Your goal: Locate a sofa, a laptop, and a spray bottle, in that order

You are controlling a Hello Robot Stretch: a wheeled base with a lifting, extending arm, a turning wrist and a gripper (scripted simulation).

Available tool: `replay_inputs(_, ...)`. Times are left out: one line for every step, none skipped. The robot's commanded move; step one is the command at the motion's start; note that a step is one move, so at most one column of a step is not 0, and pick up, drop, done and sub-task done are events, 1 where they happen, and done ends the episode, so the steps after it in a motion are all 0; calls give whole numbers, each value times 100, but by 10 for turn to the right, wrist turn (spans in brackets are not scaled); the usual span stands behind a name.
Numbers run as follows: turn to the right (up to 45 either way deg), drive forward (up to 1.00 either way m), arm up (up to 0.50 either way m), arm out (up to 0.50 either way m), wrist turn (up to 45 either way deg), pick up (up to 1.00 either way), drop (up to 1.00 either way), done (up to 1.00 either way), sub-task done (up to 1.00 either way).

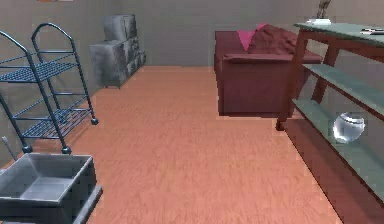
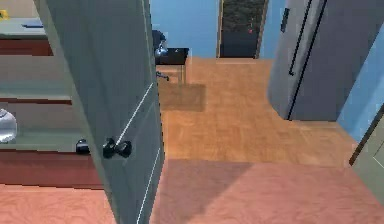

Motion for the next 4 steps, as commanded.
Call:
replay_inputs(0, 70, 0, 0, 0, 0, 0, 0, 0)
replay_inputs(210, 0, 0, 0, 0, 0, 0, 0, 0)
replay_inputs(0, 100, 0, 0, 0, 0, 0, 0, 0)
replay_inputs(60, 0, 0, 0, 0, 0, 0, 0, 0)
